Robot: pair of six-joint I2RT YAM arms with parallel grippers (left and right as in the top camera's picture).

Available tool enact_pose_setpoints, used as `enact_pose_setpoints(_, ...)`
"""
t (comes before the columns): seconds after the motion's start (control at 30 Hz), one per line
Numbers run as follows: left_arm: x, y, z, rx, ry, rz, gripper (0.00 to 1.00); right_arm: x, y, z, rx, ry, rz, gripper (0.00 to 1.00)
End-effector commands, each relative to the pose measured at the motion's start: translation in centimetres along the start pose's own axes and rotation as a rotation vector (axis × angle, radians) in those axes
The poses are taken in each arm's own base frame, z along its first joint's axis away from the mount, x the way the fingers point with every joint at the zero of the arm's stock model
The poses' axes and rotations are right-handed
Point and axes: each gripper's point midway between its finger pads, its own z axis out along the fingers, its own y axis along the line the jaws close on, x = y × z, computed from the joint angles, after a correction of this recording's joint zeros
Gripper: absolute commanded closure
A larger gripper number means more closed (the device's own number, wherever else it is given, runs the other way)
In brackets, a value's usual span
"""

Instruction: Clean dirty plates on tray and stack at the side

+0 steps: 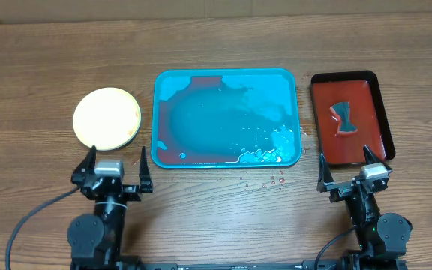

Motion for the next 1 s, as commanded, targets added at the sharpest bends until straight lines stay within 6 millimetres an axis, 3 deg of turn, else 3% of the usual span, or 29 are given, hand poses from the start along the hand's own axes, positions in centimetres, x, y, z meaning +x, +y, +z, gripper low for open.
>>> enact_pose_setpoints(0.0, 1.0, 0.3, -0.1, -0.017, -0.012, 0.056, 0.00, 0.1, 0.0, 0.0, 0.005, -0.007, 0.006, 0.00)
enact_pose_setpoints(0.57, 3.7, -2.3, 0.1, 0.104, -0.092, 0.325, 0.00, 0.1, 0.0, 0.0, 0.005, -0.006, 0.006, 0.00)
enact_pose_setpoints(0.97, 7.1, -2.7, 0.6, 0.133, -0.013, 0.323, 0.00, 0.1, 0.0, 0.0, 0.005, -0.007, 0.006, 0.00)
